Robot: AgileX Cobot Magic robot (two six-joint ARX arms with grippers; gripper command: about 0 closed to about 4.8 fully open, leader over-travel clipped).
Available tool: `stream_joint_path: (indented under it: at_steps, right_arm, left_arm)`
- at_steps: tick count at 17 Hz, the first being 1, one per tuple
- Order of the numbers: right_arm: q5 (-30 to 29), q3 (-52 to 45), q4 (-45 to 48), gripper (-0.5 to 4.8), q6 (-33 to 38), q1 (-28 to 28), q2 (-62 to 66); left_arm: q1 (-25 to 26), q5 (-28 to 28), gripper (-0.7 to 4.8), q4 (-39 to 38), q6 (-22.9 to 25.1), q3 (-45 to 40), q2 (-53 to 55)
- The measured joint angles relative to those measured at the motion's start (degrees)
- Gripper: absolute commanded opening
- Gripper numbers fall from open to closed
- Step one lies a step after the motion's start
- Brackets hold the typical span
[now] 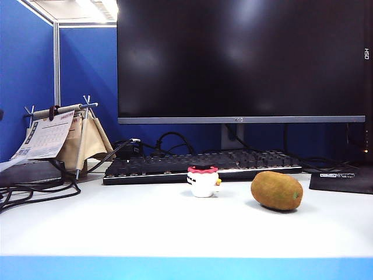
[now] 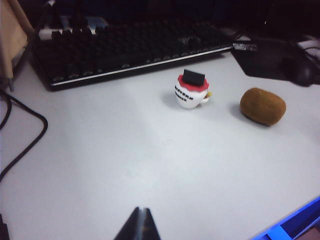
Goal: Place the kiwi on top of the doll with a flat head.
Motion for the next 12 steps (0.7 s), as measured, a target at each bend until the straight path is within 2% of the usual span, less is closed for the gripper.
stream_joint_path:
  at_steps: [6,9,10,11,12]
  right_arm:
    - [-0.24,0.0,0.0,-0.05,0.0,-0.02,-0.02]
    - [-2.12,0.0,0.04,-0.03,0.02,-0.02,-0.02]
    - [-3.19,0.0,0.22,0.05,0.02,-0.02,-0.02]
    - [-5.6,-0.11,0.94,0.14,0.02,-0.02,-0.02]
    - [-7.8,-0.11,2.23,0.15,0.0,-0.02,-0.02]
  left_arm:
    - [0.02,1.57,-0.03,-0.7,-1.16,0.0,0.0]
    - [0.0,8.74,0.0,0.04,-5.05,1.64,0.17]
    - [0.0,9.09,0.68,-0.72,-5.16,3.19,0.2]
    - [0.0,9.22,1.91,-2.89,-5.99,6.69,0.39]
    - [0.0,9.22,2.51,-7.3,-6.6,11.93,1.88]
